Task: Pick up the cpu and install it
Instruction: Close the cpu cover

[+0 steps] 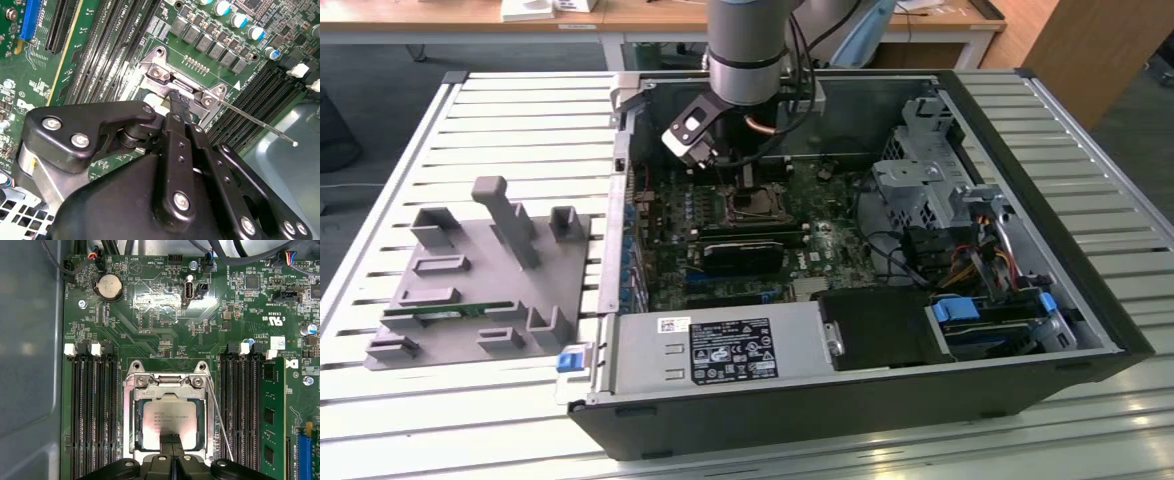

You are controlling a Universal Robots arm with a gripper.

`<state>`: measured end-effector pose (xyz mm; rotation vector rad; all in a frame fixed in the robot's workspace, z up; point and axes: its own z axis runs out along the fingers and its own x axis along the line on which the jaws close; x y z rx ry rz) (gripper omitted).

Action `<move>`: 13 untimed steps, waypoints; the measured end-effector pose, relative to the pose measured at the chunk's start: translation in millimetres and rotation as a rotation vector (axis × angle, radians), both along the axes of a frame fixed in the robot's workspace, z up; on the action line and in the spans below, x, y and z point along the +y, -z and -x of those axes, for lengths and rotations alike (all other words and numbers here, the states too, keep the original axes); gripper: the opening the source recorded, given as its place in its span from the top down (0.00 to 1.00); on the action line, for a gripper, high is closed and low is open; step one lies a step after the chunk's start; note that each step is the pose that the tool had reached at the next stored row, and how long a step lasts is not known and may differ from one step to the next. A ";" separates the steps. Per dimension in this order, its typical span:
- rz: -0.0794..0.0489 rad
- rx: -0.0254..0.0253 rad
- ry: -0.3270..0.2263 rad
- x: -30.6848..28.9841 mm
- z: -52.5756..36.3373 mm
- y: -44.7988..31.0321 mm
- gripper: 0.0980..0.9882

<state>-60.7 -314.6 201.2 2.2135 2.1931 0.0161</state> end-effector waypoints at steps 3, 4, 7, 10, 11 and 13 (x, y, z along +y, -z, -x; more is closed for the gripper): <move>0.000 -0.0001 0.000 0.0 0.2 -4.8 0.99; 0.000 -0.0002 0.000 0.1 0.2 -6.1 0.99; 0.000 0.0003 0.000 0.1 -1.3 -6.4 0.99; 0.000 0.0011 0.000 0.0 -6.5 -6.5 0.99; 0.000 0.0013 0.000 0.0 -7.5 -6.5 0.99; 0.000 0.0013 0.000 0.0 -10.4 -6.5 0.99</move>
